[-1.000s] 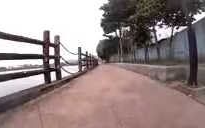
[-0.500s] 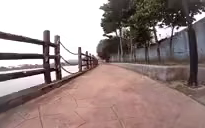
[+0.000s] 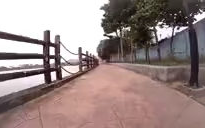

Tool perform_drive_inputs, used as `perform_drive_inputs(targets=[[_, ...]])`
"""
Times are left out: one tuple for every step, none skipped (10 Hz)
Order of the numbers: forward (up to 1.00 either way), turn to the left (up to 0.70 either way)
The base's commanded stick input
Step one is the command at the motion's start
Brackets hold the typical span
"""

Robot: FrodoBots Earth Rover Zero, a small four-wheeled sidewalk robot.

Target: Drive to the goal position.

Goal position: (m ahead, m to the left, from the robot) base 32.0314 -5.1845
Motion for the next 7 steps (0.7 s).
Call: perform_drive_inputs(targets=[[1.00, 0.00], [1.00, 0.00], [1.00, 0.00], [1.00, 0.00], [1.00, 0.00], [1.00, 0.00], [1.00, 0.00]])
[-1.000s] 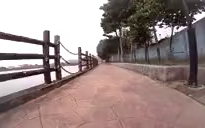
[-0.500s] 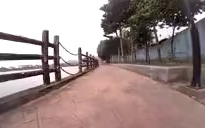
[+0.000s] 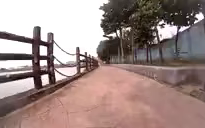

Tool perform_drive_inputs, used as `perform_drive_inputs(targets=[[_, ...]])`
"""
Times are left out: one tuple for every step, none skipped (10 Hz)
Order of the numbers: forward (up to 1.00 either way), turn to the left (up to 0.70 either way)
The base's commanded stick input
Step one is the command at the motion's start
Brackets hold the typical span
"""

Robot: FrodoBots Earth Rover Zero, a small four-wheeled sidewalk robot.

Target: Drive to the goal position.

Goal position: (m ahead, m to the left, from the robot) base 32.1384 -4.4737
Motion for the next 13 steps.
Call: perform_drive_inputs(targets=[[1.00, 0.00], [1.00, 0.00], [1.00, 0.00], [1.00, 0.00], [1.00, 0.00], [1.00, 0.00], [1.00, 0.00], [1.00, -0.22], [1.00, -0.34], [1.00, -0.39], [1.00, 0.00], [1.00, 0.00], [1.00, 0.00]])
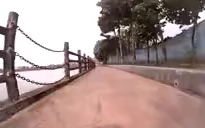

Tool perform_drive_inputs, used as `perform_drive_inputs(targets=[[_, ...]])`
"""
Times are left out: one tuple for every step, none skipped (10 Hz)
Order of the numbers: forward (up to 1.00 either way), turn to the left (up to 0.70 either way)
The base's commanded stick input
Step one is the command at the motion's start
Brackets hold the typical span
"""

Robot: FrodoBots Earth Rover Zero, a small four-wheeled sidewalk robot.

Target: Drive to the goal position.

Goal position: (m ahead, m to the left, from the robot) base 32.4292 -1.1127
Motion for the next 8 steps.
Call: perform_drive_inputs(targets=[[1.00, 0.00], [1.00, 0.00], [1.00, 0.00], [1.00, 0.00], [1.00, 0.00], [1.00, 0.00], [1.00, 0.00], [1.00, 0.00]])
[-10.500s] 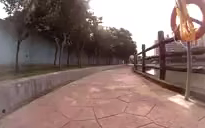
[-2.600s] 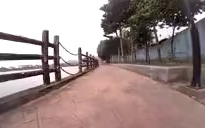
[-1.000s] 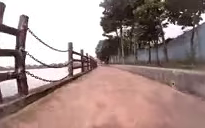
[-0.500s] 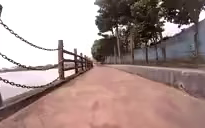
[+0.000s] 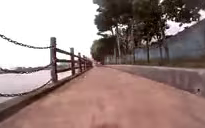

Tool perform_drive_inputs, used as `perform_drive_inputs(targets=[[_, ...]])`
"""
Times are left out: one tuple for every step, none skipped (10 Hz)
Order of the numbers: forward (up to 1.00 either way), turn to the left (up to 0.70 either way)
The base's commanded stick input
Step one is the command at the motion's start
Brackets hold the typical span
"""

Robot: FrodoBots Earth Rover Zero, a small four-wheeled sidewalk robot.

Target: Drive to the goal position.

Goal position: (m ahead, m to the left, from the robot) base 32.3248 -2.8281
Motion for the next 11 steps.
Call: perform_drive_inputs(targets=[[1.00, 0.00], [1.00, 0.00], [1.00, 0.00], [1.00, 0.00], [1.00, 0.00], [1.00, 0.00], [1.00, 0.00], [1.00, 0.00], [1.00, 0.00], [1.00, 0.00], [1.00, 0.00]])
